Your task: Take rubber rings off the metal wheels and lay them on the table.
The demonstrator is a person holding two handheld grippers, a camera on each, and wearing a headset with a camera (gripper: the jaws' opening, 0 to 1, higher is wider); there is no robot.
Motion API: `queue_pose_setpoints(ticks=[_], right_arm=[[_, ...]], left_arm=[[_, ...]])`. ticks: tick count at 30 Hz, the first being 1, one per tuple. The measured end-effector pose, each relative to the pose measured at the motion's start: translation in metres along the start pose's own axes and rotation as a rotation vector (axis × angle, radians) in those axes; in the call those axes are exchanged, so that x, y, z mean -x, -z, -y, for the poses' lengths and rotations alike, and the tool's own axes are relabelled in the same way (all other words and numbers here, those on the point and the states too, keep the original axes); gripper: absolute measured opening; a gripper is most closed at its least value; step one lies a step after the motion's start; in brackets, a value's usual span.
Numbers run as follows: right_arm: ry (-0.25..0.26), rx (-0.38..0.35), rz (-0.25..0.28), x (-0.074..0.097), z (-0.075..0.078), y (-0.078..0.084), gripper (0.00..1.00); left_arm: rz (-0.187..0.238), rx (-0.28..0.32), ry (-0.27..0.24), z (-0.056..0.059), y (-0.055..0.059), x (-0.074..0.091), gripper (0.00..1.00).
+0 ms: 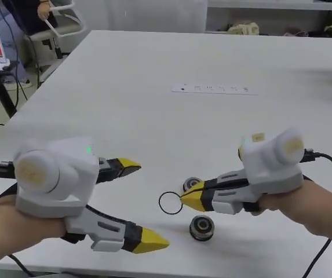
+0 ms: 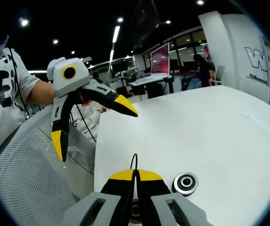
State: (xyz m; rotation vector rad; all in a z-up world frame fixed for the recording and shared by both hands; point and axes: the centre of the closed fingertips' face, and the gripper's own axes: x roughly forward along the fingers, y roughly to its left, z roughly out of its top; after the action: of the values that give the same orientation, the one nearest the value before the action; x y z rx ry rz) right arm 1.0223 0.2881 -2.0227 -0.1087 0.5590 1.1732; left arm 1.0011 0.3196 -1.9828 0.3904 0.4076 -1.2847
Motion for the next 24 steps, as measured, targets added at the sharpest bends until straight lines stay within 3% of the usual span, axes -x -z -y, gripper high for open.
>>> queue_pose_setpoints(ticks=[15, 19, 24], right_arm=[[-0.009, -0.004, -0.035, -0.016, -0.008, 0.009, 0.00], [-0.012, 0.002, -0.041, -0.018, -0.009, 0.010, 0.00], [-0.004, 0.012, -0.043, -0.019, -0.008, 0.010, 0.00]], left_arm=[[-0.007, 0.025, -0.018, 0.002, 0.004, 0.006, 0.87], [0.017, 0.069, -0.021, 0.001, 0.001, 0.009, 0.86], [0.006, 0.060, -0.027, 0.000, 0.003, 0.010, 0.86]])
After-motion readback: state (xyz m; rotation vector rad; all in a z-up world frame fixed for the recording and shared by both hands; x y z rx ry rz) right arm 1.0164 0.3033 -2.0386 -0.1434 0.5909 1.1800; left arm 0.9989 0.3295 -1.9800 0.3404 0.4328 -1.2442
